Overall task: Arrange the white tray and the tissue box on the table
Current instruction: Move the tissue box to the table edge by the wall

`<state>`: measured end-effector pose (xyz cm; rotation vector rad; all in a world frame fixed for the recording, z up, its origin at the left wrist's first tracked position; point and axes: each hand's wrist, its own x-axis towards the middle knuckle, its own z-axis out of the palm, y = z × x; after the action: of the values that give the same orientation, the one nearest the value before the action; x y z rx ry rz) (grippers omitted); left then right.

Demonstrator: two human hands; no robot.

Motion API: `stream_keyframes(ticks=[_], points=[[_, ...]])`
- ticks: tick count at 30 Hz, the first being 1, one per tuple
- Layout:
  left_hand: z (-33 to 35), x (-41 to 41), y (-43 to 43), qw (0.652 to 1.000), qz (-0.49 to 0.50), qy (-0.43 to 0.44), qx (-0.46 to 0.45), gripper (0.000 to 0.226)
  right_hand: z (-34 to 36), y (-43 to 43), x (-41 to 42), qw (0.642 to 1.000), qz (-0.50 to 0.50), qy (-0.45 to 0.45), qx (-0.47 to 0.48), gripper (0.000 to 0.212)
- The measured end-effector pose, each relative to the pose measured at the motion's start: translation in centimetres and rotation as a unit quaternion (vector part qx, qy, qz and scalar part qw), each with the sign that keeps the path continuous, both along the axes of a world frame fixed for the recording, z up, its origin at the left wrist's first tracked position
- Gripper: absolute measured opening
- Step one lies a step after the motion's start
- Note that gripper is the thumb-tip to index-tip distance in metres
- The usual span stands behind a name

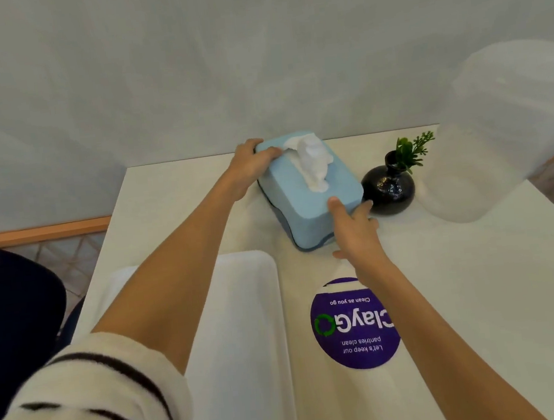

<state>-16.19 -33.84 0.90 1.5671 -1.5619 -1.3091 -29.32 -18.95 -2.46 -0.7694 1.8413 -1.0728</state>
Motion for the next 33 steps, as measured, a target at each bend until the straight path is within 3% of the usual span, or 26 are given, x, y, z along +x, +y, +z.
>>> stream_keyframes(ticks=[7, 13, 18, 23, 33], points=[[-1.6, 4.8, 3.1, 0.998, 0.054, 0.022, 0.027, 0.067, 0.0, -0.6, 1.0, 0.998, 0.059, -0.015, 0.005, 0.079], [-1.6, 7.8, 5.3, 0.993, 0.109, -0.048, -0.019, 0.06, 1.3, -2.6, 3.5, 0.997, 0.066, -0.042, -0.013, 0.071], [-1.9, 13.0, 5.4, 0.986, 0.151, -0.065, -0.036, 0.054, 2.2, -6.1, 7.0, 0.99, 0.138, -0.032, -0.026, 0.073], [-2.2, 17.7, 4.5, 0.976, 0.209, -0.051, -0.036, 0.066, 2.4, -9.5, 11.1, 0.978, 0.202, -0.028, -0.035, 0.073], [-2.7, 20.3, 2.2, 0.974, 0.21, -0.074, -0.051, 0.068, 1.0, -14.4, 13.7, 0.972, 0.224, -0.039, -0.057, 0.058]])
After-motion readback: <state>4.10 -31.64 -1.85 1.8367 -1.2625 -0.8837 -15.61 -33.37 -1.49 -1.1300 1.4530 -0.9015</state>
